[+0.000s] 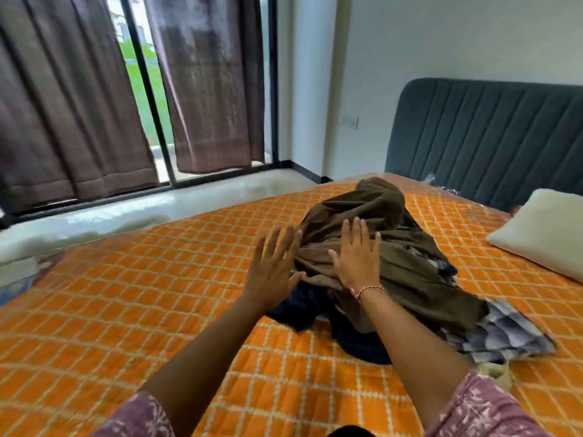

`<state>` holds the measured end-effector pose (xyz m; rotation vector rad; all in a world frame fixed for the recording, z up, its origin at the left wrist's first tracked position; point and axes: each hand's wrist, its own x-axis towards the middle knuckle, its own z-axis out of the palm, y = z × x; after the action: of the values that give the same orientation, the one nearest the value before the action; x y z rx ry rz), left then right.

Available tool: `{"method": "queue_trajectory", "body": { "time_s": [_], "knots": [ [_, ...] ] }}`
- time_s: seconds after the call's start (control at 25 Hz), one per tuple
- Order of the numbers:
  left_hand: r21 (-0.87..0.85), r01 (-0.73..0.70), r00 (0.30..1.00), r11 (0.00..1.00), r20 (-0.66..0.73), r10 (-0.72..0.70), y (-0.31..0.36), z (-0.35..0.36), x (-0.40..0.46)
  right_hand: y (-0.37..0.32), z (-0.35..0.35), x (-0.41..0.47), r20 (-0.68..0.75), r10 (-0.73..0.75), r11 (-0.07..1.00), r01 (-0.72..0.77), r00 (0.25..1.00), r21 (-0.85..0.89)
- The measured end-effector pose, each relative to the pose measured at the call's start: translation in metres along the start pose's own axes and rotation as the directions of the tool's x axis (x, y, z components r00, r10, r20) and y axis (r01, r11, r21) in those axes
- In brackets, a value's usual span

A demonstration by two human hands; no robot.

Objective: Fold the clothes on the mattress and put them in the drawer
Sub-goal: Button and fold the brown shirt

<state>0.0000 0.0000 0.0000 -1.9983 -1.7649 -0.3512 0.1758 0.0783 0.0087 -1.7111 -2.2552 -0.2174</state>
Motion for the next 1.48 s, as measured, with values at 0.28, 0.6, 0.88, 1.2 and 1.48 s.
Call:
{"method": "queue_trajectory", "body": {
  "time_s": [0.28, 0.6, 0.88, 1.2, 1.48],
  "knots": [
    [-0.574, 0.739, 0.664, 0.353, 0.709, -0.237, -0.02, 0.02, 0.05, -0.041, 0.02, 0.034, -0.161, 0.184, 0.932, -0.12, 0.97, 0.341],
    [-0.445, 0.74, 0.471, -0.504, 0.878, -0.084, -0.06, -0.047, 0.016, -0.154, -0.032, -0.036, 0.111, -0.076, 0.232, -0.091, 0.991, 0.968],
    [-0.727, 0.464, 0.529, -0.505, 0.685, -0.5, -0.088, -0.093, -0.059, -0.162, -0.04, -0.085, 0.634, 0.345, -0.302, -0.558, 0.692, 0.773],
    [-0.663, 0.438, 0.624, -0.607, 0.71, -0.325, -0.161, -0.155, -0.184, -0.264, -0.017, -0.114, 0.681, -0.387, -0.465, -0.769, 0.622, 0.438],
    [-0.512, 0.521, 0.33, -0.683, 0.859, -0.392, -0.227, -0.173, -0.313, -0.375, -0.089, -0.123, 0.477, -0.436, -0.496, -0.646, 0.763, 0.579]
  ]
}}
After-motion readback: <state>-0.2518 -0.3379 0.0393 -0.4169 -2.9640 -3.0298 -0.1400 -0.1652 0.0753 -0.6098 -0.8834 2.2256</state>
